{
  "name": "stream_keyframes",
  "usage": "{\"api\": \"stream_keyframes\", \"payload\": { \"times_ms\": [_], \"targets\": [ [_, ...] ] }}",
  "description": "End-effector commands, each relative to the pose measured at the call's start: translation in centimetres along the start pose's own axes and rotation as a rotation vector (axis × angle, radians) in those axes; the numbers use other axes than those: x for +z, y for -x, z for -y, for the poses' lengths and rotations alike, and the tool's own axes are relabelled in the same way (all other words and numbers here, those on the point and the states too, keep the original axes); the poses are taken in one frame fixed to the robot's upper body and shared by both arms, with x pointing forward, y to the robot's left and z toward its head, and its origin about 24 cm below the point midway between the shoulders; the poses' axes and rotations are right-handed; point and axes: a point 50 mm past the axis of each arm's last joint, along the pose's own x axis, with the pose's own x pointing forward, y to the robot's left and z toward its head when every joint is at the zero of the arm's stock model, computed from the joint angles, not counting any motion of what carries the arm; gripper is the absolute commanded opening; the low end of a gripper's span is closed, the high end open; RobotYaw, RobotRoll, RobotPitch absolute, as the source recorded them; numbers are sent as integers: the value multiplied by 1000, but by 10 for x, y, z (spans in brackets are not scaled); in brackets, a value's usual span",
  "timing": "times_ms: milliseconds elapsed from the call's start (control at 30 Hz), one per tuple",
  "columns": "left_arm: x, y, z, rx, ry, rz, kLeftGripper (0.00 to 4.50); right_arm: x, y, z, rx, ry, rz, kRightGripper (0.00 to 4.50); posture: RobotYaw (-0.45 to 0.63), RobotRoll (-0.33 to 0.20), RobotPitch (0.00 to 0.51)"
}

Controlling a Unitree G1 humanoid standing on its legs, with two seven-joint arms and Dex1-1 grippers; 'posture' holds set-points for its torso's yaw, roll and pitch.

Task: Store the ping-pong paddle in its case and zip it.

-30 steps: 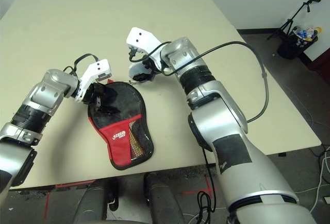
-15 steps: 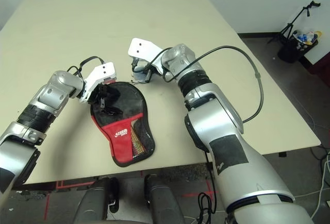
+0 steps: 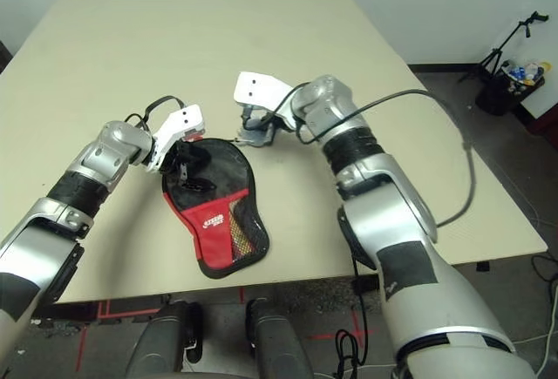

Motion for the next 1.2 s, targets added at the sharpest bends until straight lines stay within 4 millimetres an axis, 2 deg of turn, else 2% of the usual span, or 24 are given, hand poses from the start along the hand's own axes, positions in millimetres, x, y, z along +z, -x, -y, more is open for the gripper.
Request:
{"api": "stream_keyframes", "payload": {
  "times_ms": [33, 433, 633, 1033, 1200],
  "targets": [
    [-42, -8, 1, 73, 77, -184, 4500, -6, 11, -11, 42, 20, -32, 10, -139, 0, 167],
    [-41, -9, -2, 73, 83, -184, 4500, -31, 50, -85, 271, 19, -102, 10, -176, 0, 184],
    [-38, -8, -4, 78, 78, -180, 4500, -38, 70, -108, 339, 12, -137, 10, -193, 0, 186],
    [-37, -6, -9, 98, 79, -173, 4500, -33, 91, -140, 514, -29, -114, 10, -215, 0, 180],
    [-32, -4, -12, 112, 90, -138, 4500, -32, 86, -136, 476, -81, -75, 10, -212, 0, 172]
  ]
}}
